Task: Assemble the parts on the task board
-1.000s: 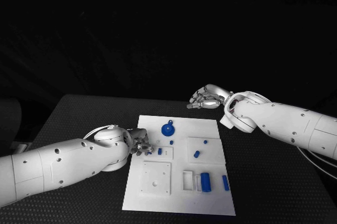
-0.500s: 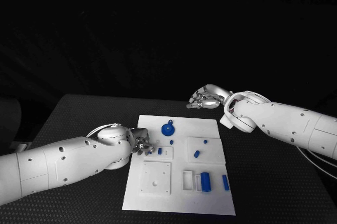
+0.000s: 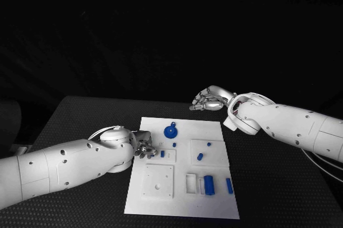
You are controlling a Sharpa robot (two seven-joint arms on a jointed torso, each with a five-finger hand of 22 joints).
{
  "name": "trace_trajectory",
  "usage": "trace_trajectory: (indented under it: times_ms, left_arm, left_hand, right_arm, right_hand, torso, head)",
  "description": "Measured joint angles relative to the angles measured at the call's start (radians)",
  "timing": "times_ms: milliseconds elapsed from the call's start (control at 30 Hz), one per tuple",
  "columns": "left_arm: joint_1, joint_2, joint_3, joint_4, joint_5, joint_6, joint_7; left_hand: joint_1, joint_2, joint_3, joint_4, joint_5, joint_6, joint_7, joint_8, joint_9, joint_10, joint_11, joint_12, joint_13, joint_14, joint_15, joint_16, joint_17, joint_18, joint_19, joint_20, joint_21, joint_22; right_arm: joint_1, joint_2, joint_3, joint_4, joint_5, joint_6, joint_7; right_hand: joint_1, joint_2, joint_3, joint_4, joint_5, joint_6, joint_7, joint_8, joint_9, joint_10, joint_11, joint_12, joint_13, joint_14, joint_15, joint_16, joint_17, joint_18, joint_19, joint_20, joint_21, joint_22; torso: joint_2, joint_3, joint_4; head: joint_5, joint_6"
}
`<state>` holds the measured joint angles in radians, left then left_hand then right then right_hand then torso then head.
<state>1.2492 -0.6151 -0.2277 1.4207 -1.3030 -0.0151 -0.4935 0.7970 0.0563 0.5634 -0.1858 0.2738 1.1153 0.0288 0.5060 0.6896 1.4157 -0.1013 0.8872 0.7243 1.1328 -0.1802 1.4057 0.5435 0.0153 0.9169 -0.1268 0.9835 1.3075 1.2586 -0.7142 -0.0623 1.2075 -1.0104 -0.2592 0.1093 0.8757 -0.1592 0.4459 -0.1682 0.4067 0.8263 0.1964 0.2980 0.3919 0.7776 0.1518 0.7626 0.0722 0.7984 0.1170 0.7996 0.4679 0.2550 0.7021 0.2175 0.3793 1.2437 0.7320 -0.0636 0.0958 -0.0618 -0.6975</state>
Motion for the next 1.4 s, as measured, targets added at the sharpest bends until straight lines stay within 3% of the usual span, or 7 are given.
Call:
trace_trajectory:
  times_ms: [67, 133, 267, 467, 1400]
  left_arm:
    - [-0.002, 0.000, -0.001, -0.001, 0.000, 0.001, -0.001]
    - [-0.003, 0.001, -0.002, -0.001, 0.000, 0.002, -0.001]
    - [-0.006, 0.002, -0.005, -0.002, 0.000, 0.004, -0.001]
    - [-0.007, 0.002, -0.005, -0.004, 0.000, 0.007, 0.000]
    - [-0.009, -0.014, 0.002, -0.011, 0.006, 0.008, 0.010]
  left_hand:
    - [-0.008, -0.023, -0.003, 0.020, -0.041, 0.019, -0.019, 0.001, 0.000, 0.003, -0.003, 0.000, 0.000, 0.002, -0.012, 0.000, -0.001, 0.000, 0.000, 0.000, 0.000, 0.000]
    - [-0.016, -0.039, -0.007, 0.031, -0.057, 0.027, -0.028, 0.001, -0.003, 0.003, -0.003, 0.000, 0.000, 0.001, -0.015, 0.000, -0.002, 0.000, 0.000, 0.000, 0.000, 0.000]
    - [-0.034, -0.073, -0.008, 0.058, -0.068, 0.031, -0.034, 0.008, -0.007, -0.017, -0.006, 0.000, 0.000, -0.004, -0.020, 0.000, -0.003, 0.000, 0.000, 0.000, 0.000, 0.000]
    - [-0.050, -0.102, -0.013, 0.083, -0.077, 0.028, -0.031, 0.011, -0.004, -0.015, -0.001, 0.000, 0.000, -0.006, -0.022, 0.000, -0.005, 0.000, 0.000, 0.000, 0.000, 0.000]
    - [-0.054, -0.105, -0.005, 0.091, -0.077, 0.030, -0.033, 0.020, -0.004, -0.015, -0.001, 0.000, 0.000, -0.006, -0.021, 0.000, -0.006, 0.000, 0.000, 0.000, 0.000, 0.000]
  right_arm:
    - [0.000, 0.000, 0.000, 0.000, 0.000, 0.000, 0.000]
    - [0.000, 0.000, 0.000, 0.000, 0.000, 0.000, 0.000]
    - [0.000, -0.001, 0.000, 0.000, 0.000, 0.000, 0.000]
    - [0.000, -0.002, 0.000, 0.000, 0.000, 0.000, 0.000]
    - [0.000, -0.002, 0.000, -0.001, 0.000, 0.000, 0.000]
  right_hand:
    - [0.000, 0.000, 0.000, 0.000, 0.000, 0.000, 0.000, 0.000, 0.000, 0.000, 0.000, 0.000, 0.000, 0.000, 0.000, 0.000, 0.000, 0.000, 0.000, 0.000, 0.000, 0.000]
    - [0.000, 0.000, 0.000, 0.000, 0.000, 0.000, 0.000, 0.000, 0.000, 0.000, 0.000, 0.000, 0.000, 0.000, 0.000, 0.000, 0.000, 0.000, 0.000, 0.000, 0.000, 0.000]
    - [0.000, 0.000, 0.000, 0.000, 0.000, 0.000, 0.000, 0.000, 0.000, 0.000, 0.000, 0.000, 0.000, 0.000, 0.000, 0.000, 0.000, 0.000, 0.000, 0.000, 0.000, 0.001]
    - [0.000, 0.000, 0.000, 0.000, 0.000, 0.000, 0.000, 0.000, -0.001, 0.000, 0.000, 0.000, 0.000, 0.000, 0.000, 0.000, -0.001, 0.000, 0.000, 0.000, 0.000, 0.001]
    - [0.000, 0.000, 0.000, 0.000, 0.000, 0.000, 0.000, 0.000, -0.001, 0.000, 0.000, 0.000, -0.001, 0.000, 0.000, 0.000, -0.001, 0.000, 0.000, 0.000, -0.004, 0.002]
  torso:
    - [0.000, 0.0000, 0.0001]
    - [0.000, 0.0000, 0.0001]
    - [0.000, 0.0001, 0.0001]
    - [0.000, -0.0003, 0.0001]
    - [0.000, -0.0012, 0.0004]
  head:
    - [0.000, 0.000]
    - [-0.001, 0.000]
    - [-0.001, 0.000]
    - [-0.002, 0.000]
    - [-0.004, 0.002]
